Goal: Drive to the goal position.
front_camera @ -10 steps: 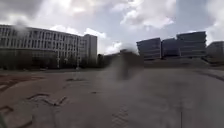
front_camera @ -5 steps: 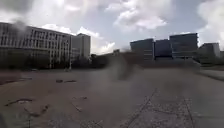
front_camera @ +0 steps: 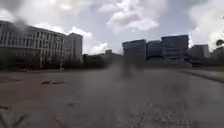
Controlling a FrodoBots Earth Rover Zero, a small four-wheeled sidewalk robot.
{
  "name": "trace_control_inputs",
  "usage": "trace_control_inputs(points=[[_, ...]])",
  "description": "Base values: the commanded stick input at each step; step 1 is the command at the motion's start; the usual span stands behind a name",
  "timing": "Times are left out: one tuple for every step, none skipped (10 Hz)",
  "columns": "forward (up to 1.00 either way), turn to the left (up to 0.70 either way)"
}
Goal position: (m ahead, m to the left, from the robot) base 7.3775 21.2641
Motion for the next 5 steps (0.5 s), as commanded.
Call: trace_control_inputs(points=[[0.7,0.0],[0.7,0.0],[0.7,0.01],[0.7,0.03],[0.7,0.03]])
